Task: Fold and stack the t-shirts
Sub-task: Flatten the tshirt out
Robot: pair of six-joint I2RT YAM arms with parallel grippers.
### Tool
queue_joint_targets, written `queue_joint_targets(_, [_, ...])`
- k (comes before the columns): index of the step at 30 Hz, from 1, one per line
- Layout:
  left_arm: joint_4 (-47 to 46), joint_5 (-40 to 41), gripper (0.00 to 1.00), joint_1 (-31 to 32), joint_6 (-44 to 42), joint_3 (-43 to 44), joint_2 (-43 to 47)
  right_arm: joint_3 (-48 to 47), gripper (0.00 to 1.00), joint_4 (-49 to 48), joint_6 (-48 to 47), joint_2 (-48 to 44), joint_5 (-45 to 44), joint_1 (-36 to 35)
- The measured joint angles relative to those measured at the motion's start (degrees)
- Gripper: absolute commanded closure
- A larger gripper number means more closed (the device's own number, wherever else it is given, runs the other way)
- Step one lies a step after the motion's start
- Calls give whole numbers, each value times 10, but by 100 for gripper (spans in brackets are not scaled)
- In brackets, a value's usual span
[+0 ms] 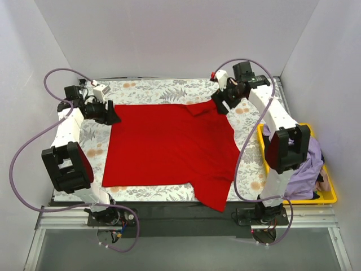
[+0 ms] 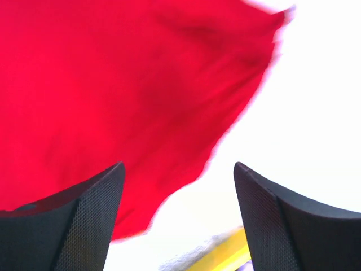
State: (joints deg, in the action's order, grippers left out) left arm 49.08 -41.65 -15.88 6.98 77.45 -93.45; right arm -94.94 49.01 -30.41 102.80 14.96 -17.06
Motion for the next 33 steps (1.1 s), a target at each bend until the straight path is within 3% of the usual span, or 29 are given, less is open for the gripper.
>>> queue_joint_targets(4, [-129, -56, 48, 38, 59, -4, -10, -163, 25, -28, 1, 120, 16, 41])
queue_joint_targets(7, [-246, -51, 50, 130, 72, 1, -38, -269, 31, -38, 0, 228, 23, 65])
queue_joint_targets(10, [-314, -46, 51, 220, 75, 62, -118, -336, 32, -44, 0, 310, 29, 81])
queue_joint_targets(14, [-381, -29, 51, 309, 69, 149, -249, -333, 34, -61, 1, 342, 39, 85])
queue_joint_targets(21, [-439, 29, 54, 385, 40, 218, -399, -292, 38, -134, 3, 341, 76, 79])
queue_joint_targets(33, [-500, 56, 57, 421, 0, 237, -434, -278, 33, -167, 2, 341, 108, 77])
